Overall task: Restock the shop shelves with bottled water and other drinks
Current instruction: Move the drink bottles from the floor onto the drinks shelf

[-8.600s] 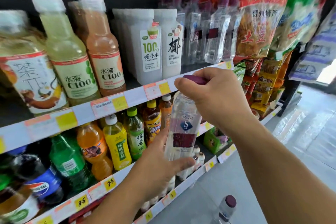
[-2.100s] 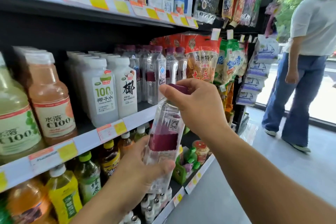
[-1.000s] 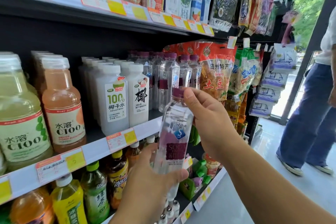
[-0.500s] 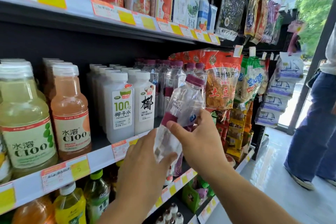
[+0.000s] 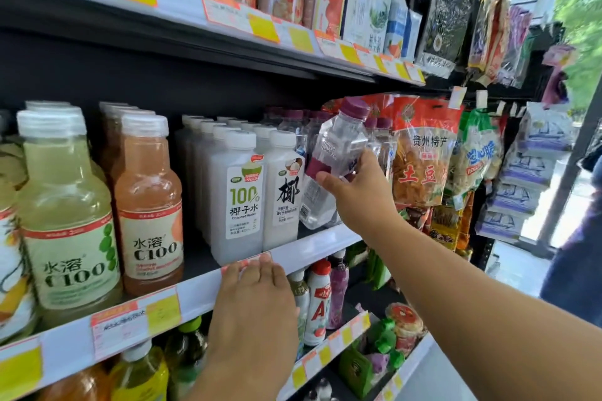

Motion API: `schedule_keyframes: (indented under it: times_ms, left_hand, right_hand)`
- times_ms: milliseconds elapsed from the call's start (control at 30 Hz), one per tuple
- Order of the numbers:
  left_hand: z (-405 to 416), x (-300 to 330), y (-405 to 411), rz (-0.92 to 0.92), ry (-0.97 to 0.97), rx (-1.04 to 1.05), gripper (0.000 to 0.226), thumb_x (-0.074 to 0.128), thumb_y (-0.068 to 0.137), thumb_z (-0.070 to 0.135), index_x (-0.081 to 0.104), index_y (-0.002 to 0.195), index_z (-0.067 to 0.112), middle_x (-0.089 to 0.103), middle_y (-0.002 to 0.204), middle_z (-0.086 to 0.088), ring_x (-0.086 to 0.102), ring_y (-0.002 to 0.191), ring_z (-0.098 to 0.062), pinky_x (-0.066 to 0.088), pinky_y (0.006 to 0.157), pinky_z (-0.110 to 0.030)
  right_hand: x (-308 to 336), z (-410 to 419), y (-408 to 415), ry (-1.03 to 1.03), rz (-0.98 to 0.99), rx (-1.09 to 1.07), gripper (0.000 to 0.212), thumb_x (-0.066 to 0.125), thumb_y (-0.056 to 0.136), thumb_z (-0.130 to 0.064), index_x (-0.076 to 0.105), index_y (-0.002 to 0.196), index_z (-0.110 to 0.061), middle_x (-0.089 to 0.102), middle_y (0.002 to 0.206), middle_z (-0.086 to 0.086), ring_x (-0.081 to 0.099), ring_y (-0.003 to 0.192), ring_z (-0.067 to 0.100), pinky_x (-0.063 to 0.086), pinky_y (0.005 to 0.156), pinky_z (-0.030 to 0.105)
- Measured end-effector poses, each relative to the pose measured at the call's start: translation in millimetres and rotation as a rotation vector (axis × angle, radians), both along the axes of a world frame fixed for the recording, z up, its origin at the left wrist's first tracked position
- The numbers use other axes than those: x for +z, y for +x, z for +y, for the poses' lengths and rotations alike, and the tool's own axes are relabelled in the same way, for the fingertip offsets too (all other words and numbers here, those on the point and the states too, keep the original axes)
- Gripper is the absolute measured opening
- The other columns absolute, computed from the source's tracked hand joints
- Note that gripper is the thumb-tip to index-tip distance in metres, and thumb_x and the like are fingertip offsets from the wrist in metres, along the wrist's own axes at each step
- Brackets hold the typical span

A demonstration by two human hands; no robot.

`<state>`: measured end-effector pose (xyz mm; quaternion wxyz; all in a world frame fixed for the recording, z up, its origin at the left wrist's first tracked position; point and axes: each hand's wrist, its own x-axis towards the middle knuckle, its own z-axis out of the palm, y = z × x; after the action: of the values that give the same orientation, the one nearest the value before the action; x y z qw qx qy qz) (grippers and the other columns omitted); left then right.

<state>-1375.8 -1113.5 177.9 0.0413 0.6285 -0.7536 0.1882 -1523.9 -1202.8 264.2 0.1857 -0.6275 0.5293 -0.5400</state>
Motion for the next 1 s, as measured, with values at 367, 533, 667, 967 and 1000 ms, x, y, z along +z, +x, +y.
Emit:
schedule_keyframes:
  times_ms: [367, 533, 667, 967, 1000]
  left_hand:
    - [-8.0, -6.7, 2.7, -0.045, 0.004, -0.001, 0.063, 0.032, 0.103, 0.040, 0.021, 0.151, 0.001, 0.023, 0.159, -0.019, 0.025, 0.141, -0.033, 0.011, 0.116, -0.049]
    - [-10.1, -8.5, 4.9, -0.027, -0.013, -0.031, 0.067, 0.030, 0.102, 0.045, 0.018, 0.152, 0.002, 0.019, 0.160, -0.019, 0.022, 0.143, -0.033, 0.007, 0.117, -0.048]
    - [-9.6, -8.0, 3.3, -0.021, 0.000, -0.030, 0.070, 0.032, 0.102, 0.047, 0.016, 0.152, 0.000, 0.016, 0.161, -0.021, 0.021, 0.143, -0.035, 0.009, 0.116, -0.049]
    - [-8.3, -10.8, 4.6, -0.005, -0.013, -0.032, 0.067, 0.033, 0.101, 0.043, 0.016, 0.153, 0.004, 0.019, 0.161, -0.016, 0.019, 0.144, -0.032, 0.006, 0.117, -0.049]
    - [-8.4, -11.1, 4.6, -0.002, -0.022, -0.035, 0.067, 0.033, 0.101, 0.043, 0.016, 0.153, 0.004, 0.019, 0.161, -0.016, 0.019, 0.144, -0.032, 0.006, 0.117, -0.048]
  right_hand:
    - [-1.1, -30.2, 18.9, 0.136, 0.341, -0.145, 0.056, 0.068, 0.093, -0.041, 0.043, 0.132, -0.009, 0.051, 0.135, 0.017, 0.061, 0.094, 0.031, 0.044, 0.066, 0.034]
    - [-8.7, -32.7, 26.6, 0.104, 0.435, -0.268, 0.069, 0.063, 0.096, -0.040, 0.031, 0.147, -0.006, 0.043, 0.143, 0.017, 0.060, 0.110, 0.035, 0.049, 0.077, 0.039]
    - [-11.9, -32.2, 31.1, 0.092, 0.475, -0.304, 0.077, 0.065, 0.095, -0.038, 0.024, 0.151, -0.005, 0.040, 0.147, 0.015, 0.059, 0.114, 0.035, 0.042, 0.073, 0.035]
    - [-11.9, -30.4, 31.2, 0.093, 0.498, -0.331, 0.062, 0.063, 0.097, -0.035, 0.033, 0.143, -0.005, 0.039, 0.144, 0.015, 0.061, 0.108, 0.036, 0.039, 0.071, 0.034]
    - [-12.6, -30.6, 30.9, 0.094, 0.499, -0.330, 0.062, 0.063, 0.097, -0.035, 0.033, 0.143, -0.005, 0.039, 0.144, 0.015, 0.061, 0.107, 0.036, 0.040, 0.070, 0.034]
